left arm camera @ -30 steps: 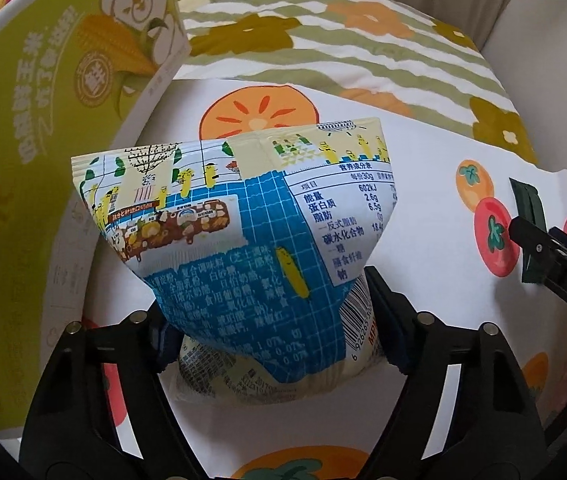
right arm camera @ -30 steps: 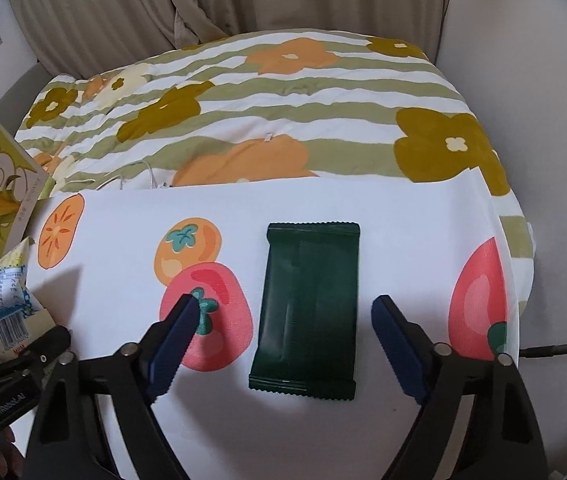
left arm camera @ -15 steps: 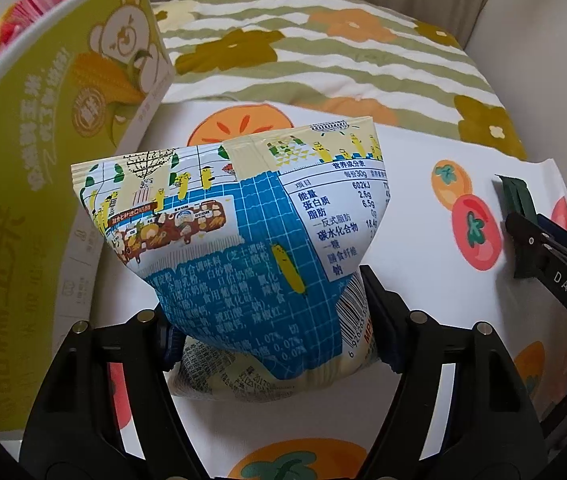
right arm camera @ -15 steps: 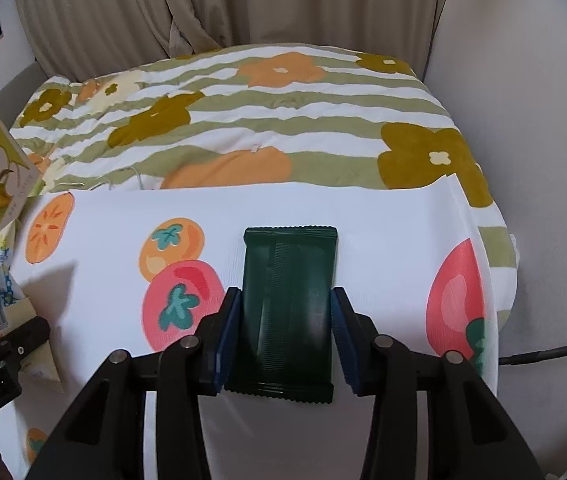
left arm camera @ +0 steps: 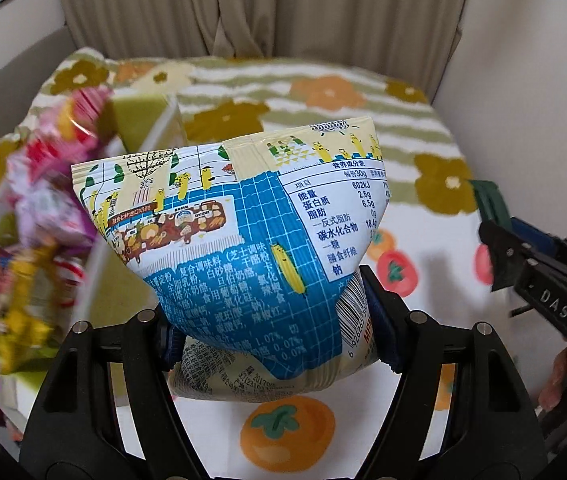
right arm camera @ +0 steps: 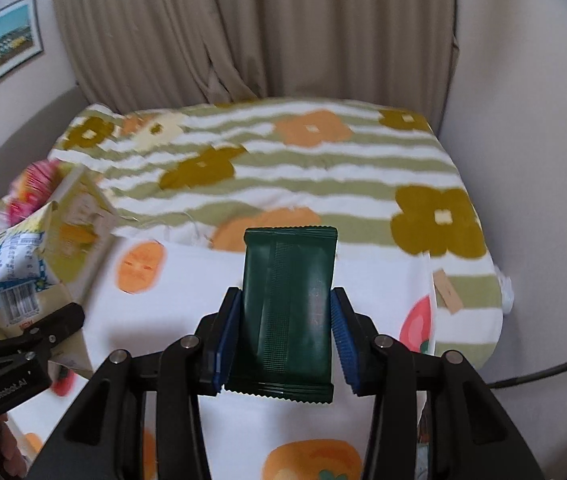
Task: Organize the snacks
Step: 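Carry both items over the green box and open both tools to drop them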
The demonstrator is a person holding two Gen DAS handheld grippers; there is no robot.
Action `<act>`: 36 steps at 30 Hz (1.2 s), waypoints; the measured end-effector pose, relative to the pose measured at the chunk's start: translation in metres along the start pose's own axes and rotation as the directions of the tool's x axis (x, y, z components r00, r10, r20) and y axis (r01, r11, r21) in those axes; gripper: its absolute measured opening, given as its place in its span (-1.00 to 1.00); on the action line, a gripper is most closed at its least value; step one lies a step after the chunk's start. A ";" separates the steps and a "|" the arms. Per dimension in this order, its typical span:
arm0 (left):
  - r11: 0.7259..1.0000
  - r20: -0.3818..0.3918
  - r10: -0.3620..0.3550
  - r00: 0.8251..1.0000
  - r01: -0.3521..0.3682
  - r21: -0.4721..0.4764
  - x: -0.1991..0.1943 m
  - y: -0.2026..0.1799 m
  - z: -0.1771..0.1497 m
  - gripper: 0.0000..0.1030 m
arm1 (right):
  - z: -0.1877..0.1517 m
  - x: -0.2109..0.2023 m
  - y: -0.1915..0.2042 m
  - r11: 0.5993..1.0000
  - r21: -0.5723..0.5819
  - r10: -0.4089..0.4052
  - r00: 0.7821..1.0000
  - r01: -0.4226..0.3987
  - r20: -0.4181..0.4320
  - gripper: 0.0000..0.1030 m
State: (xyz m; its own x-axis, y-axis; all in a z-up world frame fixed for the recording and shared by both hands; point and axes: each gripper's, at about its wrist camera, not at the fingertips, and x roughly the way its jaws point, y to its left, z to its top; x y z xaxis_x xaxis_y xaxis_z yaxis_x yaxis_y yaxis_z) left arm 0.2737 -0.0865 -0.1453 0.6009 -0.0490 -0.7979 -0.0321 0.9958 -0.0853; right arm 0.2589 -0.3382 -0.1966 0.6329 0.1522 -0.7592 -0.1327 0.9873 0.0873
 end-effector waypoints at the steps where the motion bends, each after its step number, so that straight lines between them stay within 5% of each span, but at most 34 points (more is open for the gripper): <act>1: 1.000 0.013 -0.002 1.000 0.002 -0.003 -0.011 0.004 0.004 0.36 | 0.004 -0.008 0.005 1.000 -0.007 0.012 1.000 -0.012 0.009 -0.22; 9: 0.999 0.119 0.012 0.993 -0.006 -0.050 -0.085 0.062 0.023 0.36 | 0.036 -0.062 0.067 0.990 -0.092 0.116 0.989 -0.108 0.089 -0.22; 18: 0.999 0.132 0.016 0.991 -0.011 -0.040 -0.119 0.160 0.043 0.36 | 0.057 -0.081 0.167 0.974 -0.126 0.207 0.968 -0.190 0.141 -0.22; 27: 0.999 0.067 -0.022 0.997 0.021 0.027 -0.102 0.255 0.063 0.36 | 0.061 -0.060 0.258 0.974 -0.080 0.220 0.967 -0.211 0.131 -0.22; 36: 0.987 -0.073 -0.137 0.988 0.142 0.070 -0.047 0.289 0.075 0.36 | 0.055 -0.035 0.303 0.988 -0.008 0.157 0.984 -0.157 0.083 -0.22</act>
State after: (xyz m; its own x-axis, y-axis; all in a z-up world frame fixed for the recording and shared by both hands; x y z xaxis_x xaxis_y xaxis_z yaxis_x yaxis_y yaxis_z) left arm 0.2961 0.2092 -0.0874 0.5397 -0.1904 -0.8200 0.1099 0.9817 -0.1556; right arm 0.2382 -0.0415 -0.1077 0.6651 0.3085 -0.6801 -0.2366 0.9508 0.1999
